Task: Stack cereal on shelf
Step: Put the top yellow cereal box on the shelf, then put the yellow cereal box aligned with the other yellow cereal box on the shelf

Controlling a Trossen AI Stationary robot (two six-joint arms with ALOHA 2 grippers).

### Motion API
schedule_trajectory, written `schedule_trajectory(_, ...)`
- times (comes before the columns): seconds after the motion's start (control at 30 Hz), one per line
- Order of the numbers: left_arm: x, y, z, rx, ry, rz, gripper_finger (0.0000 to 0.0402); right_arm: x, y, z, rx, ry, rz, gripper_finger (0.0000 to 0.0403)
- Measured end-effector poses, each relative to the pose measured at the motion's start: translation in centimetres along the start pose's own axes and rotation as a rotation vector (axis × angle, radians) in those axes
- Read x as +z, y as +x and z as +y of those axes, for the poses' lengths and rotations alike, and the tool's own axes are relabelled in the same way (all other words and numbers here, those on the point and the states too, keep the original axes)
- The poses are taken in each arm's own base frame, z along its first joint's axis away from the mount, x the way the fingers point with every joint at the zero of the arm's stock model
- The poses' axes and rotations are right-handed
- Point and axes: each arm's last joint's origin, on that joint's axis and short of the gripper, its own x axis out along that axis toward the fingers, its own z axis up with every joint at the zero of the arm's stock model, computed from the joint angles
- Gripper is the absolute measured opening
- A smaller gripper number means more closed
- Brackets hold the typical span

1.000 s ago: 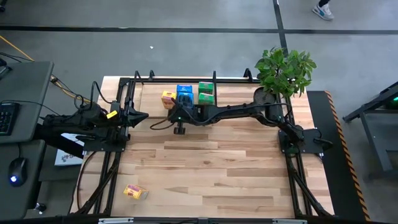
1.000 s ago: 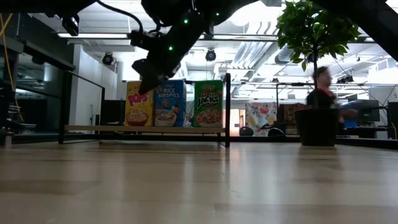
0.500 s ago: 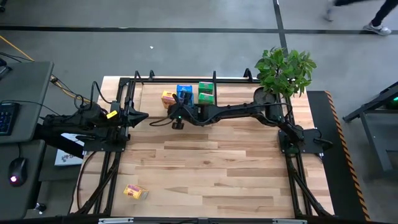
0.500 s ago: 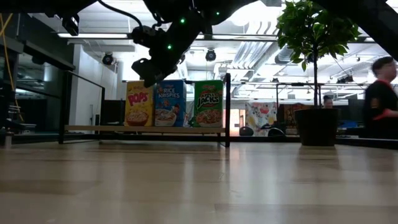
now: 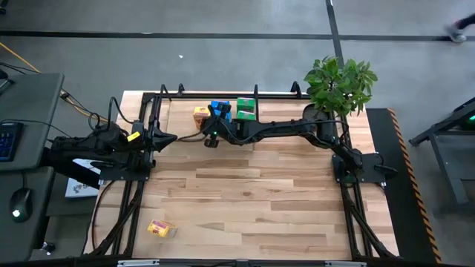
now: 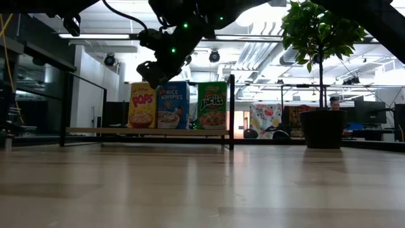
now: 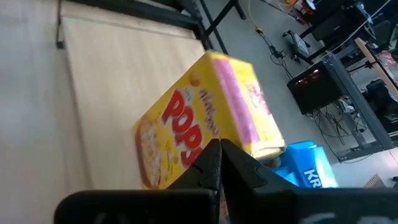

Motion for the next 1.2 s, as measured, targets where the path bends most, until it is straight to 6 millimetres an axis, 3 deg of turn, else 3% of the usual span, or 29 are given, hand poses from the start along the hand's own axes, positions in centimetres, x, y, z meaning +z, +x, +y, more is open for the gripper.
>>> schedule_trajectory(0.37,0.0,0.0,0.0,0.0,0.0,0.001,0.0003,0.5,0.0,0.0,0.082,0.007,-0.063,0.0)
schedule_trajectory(0.53,0.0,0.0,0.0,0.0,0.001,-0.002,0.0003,1.3,-3.1,0.5,0.277,-0.089,-0.071,0.0)
schedule_trajectory(0.7,0.1,0.0,0.0,-0.001,-0.002,-0.012,0.0003,0.0,-5.6,1.1,0.448,-0.104,0.11,0.0)
schedule_trajectory(0.8,0.2,0.0,0.0,-0.002,-0.003,-0.019,0.0003,-1.7,-6.9,2.2,0.469,-0.13,0.237,0.0)
schedule_trajectory(0.93,0.2,0.0,0.0,-0.003,-0.003,-0.019,0.0003,-6.4,-9.1,4.5,0.493,-0.092,0.325,0.0)
schedule_trajectory(1.07,0.1,0.4,-0.1,-0.016,-0.035,-0.009,0.0019,-11.0,-12.2,5.0,0.43,0.093,0.26,0.0)
schedule_trajectory(1.2,0.2,1.5,-0.8,-0.15,-0.048,-0.009,0.0074,-14.3,-15.0,4.9,0.389,0.301,0.133,0.0)
